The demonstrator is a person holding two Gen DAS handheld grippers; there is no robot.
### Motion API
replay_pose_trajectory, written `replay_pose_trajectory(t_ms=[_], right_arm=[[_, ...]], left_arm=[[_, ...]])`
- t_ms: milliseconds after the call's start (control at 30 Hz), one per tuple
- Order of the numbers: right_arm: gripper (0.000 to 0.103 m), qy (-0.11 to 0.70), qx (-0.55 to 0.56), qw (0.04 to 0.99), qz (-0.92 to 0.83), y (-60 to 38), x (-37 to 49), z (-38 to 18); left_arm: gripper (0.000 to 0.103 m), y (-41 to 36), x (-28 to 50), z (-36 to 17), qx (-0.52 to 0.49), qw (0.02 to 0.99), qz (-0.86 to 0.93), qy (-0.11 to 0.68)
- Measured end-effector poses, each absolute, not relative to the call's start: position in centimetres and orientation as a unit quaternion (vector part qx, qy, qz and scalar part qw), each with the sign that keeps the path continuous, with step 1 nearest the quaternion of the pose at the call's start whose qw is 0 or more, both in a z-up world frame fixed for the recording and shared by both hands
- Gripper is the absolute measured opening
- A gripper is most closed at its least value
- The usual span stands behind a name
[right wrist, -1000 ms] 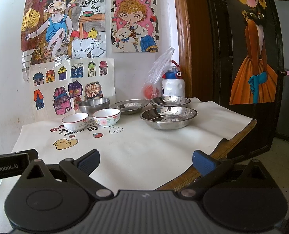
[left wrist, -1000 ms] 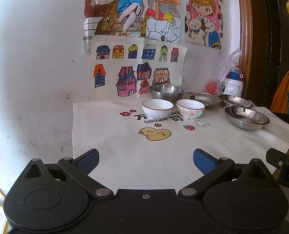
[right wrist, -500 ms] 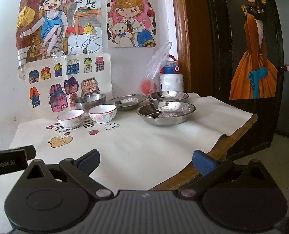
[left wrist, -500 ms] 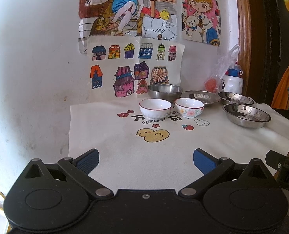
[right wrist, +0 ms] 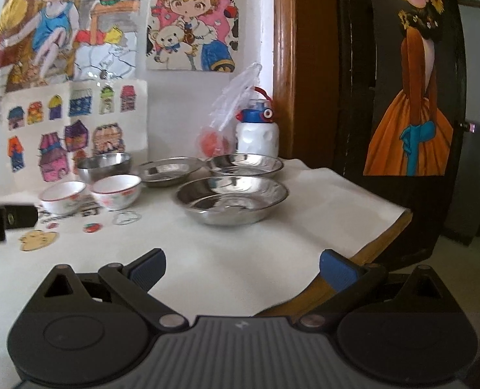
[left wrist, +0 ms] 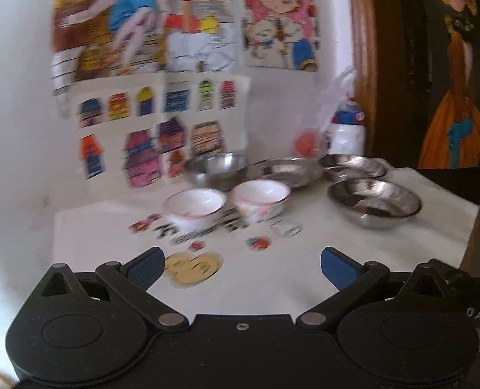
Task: Organize plates and bowls
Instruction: 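Move the right tool toward the large stainless steel plate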
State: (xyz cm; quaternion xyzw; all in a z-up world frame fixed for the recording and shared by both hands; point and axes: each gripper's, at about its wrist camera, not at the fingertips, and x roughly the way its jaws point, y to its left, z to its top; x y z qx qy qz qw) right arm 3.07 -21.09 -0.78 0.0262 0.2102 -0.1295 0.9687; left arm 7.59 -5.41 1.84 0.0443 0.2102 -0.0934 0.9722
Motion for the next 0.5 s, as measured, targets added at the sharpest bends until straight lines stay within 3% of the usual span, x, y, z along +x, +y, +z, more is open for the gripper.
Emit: replay_pose_trajectory(t_ms=[500], right_arm=[[0.103, 0.202, 0.002, 0.97, -0.132, -28.5, 10.1, -0.1]], left_arm=[[0.102, -14.5, 16.4, 2.0, 0.058, 0.95, -0.198, 0.236]])
